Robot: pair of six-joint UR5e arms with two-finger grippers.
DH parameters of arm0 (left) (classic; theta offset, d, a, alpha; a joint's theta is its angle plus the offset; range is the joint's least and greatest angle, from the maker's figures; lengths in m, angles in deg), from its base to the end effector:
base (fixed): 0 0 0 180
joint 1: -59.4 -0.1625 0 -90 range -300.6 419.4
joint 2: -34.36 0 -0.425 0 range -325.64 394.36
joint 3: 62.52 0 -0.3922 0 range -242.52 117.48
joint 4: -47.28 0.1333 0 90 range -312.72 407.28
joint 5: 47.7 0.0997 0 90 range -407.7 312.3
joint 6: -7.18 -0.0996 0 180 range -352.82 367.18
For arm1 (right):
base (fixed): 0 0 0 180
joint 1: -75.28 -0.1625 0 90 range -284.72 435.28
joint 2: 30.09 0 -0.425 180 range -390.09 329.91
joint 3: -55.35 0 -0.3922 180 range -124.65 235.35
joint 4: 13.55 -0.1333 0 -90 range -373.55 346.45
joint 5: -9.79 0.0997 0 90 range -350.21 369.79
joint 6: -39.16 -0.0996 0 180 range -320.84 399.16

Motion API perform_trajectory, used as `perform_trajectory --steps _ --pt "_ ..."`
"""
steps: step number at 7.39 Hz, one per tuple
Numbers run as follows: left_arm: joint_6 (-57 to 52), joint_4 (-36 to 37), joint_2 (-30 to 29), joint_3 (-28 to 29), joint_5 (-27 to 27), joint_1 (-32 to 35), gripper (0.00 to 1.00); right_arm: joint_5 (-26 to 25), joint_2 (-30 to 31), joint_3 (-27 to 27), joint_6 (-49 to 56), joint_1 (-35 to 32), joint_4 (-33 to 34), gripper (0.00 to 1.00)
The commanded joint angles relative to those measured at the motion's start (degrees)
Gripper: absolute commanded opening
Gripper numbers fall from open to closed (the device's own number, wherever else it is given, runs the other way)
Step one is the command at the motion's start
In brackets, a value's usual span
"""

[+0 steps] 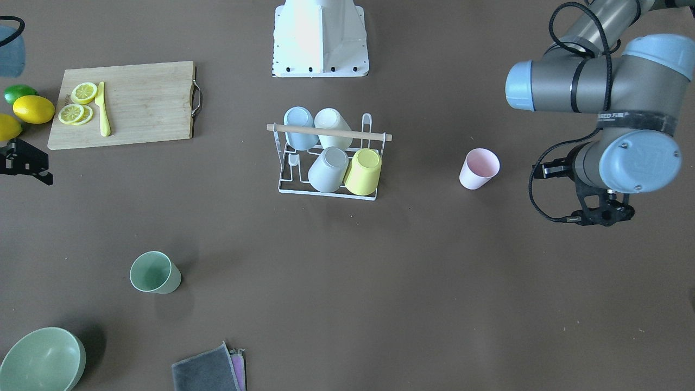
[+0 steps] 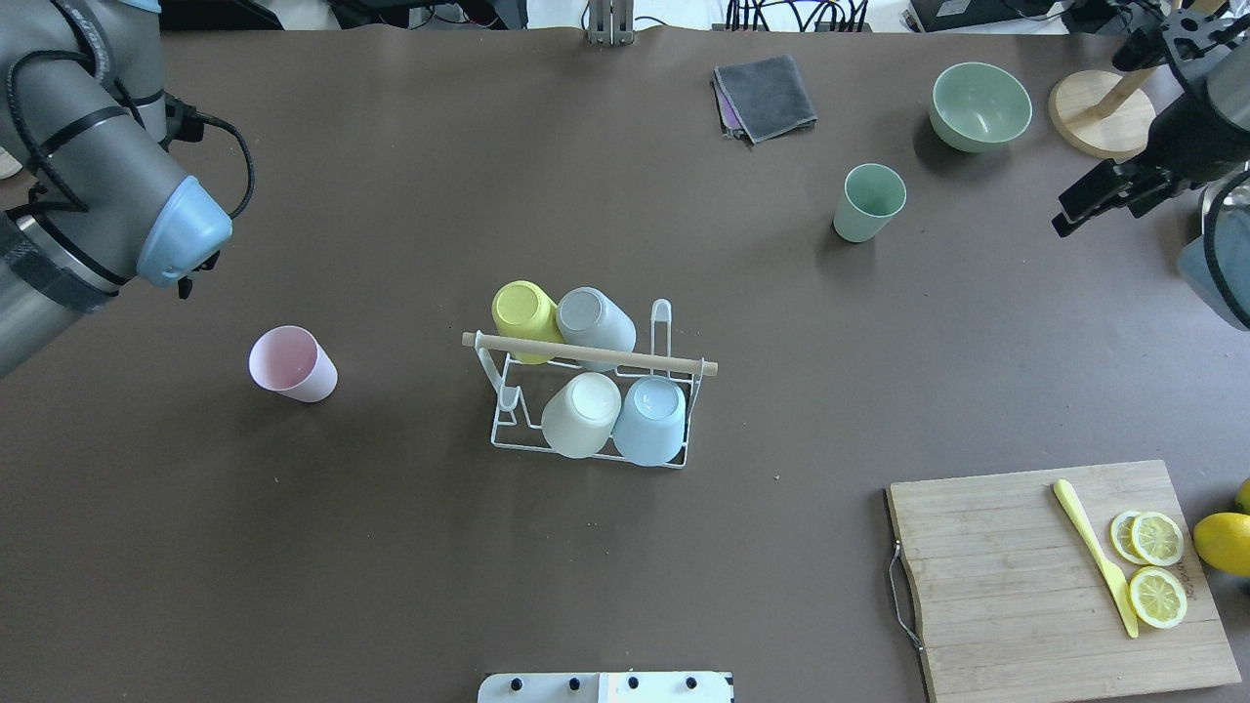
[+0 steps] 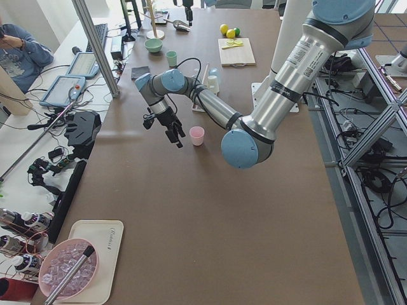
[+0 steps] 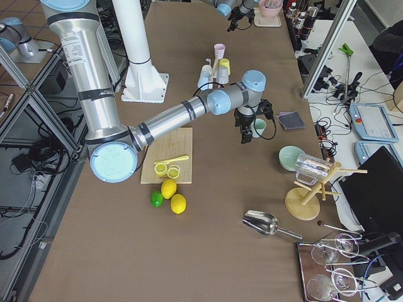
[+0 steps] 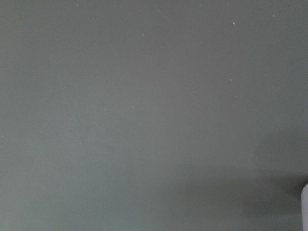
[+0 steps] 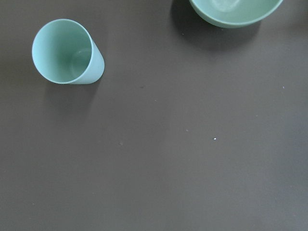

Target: Place cup on cup holder

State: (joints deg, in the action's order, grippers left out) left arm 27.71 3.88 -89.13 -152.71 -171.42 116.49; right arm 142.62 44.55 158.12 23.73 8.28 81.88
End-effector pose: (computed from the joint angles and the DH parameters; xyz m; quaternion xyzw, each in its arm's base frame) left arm 0.2820 -0.5793 0.4025 -0.2258 0.2090 0.0701 0.9489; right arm -0.1657 -0.5582 0.4163 0.0552 -0.3983 -0.1320 0.9060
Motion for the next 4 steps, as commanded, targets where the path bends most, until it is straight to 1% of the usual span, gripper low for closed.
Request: perform_trajectory --steps 1,2,3,4 --pt "-6.93 0.77 -1.04 -0.08 -0.82 -1.72 0.99 0.24 -8.58 -7.89 -0.3 0.9 0.64 1.0" --pt "-17.61 1.56 -2.09 1.58 -2.3 -2.85 0.99 -0.11 -11.5 -9.93 -0.91 1.25 2.21 1.0" --pt "-21.54 4.52 -4.45 5.6 -2.32 -3.04 0.99 -0.11 -14.14 -13.7 -0.92 1.25 1.7 1.0" --pt "-22.28 4.9 -6.48 7.55 -2.4 -3.21 0.99 -0.2 -17.47 -18.17 -0.83 1.34 1.61 1.0"
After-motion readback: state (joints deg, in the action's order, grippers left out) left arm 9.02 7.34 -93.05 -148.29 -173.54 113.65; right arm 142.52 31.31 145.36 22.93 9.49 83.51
